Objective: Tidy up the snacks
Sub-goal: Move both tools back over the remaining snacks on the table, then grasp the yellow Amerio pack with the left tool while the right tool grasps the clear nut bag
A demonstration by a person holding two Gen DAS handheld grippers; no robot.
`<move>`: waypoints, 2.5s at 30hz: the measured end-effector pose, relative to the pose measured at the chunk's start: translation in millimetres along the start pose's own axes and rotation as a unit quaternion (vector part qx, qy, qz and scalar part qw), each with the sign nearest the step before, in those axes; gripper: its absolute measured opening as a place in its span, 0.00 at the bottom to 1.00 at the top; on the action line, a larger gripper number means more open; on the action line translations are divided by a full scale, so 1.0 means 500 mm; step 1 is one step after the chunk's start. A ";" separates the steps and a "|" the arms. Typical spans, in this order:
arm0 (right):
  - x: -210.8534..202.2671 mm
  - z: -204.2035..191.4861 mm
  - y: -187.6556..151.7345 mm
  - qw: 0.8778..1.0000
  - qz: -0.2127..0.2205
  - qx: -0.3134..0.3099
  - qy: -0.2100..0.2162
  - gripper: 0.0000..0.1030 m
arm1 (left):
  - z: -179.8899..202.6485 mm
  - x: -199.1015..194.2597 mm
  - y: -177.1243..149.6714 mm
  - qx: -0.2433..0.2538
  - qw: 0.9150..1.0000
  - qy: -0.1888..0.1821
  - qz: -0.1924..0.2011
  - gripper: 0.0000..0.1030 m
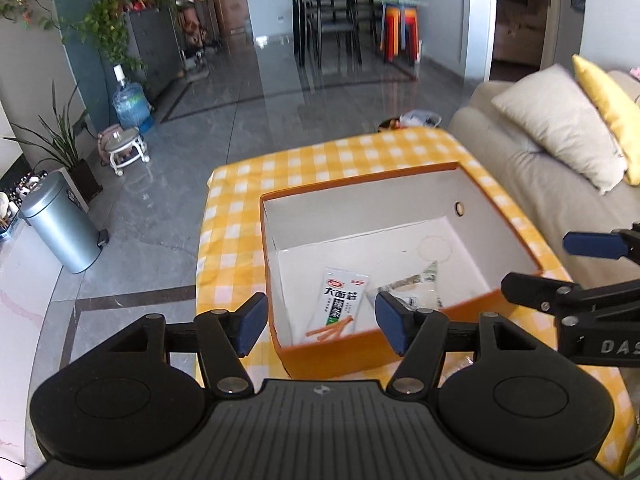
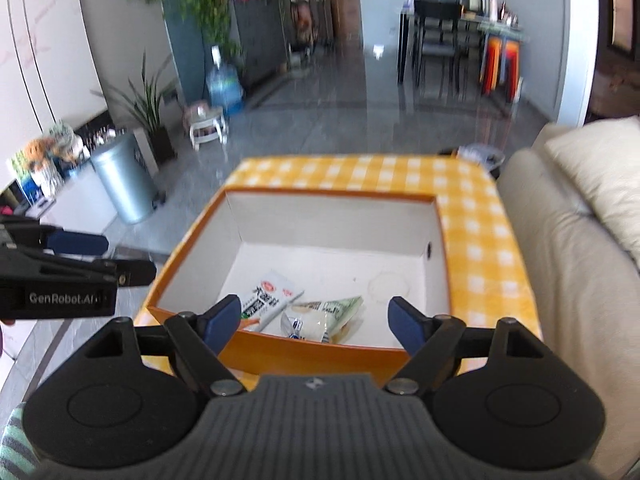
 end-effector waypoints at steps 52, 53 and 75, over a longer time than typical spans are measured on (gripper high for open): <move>0.097 0.002 -0.417 0.990 -0.140 -0.027 -0.016 0.75 | 0.085 0.180 -0.380 -0.121 0.967 -0.064 -0.213 0.72; 0.100 -0.010 -0.415 0.990 -0.140 -0.036 -0.006 0.73 | 0.080 0.180 -0.379 -0.127 0.967 -0.064 -0.211 0.72; 0.088 0.042 -0.380 0.997 -0.079 0.009 -0.025 0.64 | 0.029 0.150 -0.383 -0.202 0.964 -0.100 -0.142 0.75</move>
Point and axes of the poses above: each gripper's, at about its wrist camera, not at the fingertips, and x roughly the way its jaws point, z to its right, y to its top, the point moved 7 cm from there along x, roughly the way its jaws point, and after that the axes turned 13 degrees about -z, right-handed, at the moved point
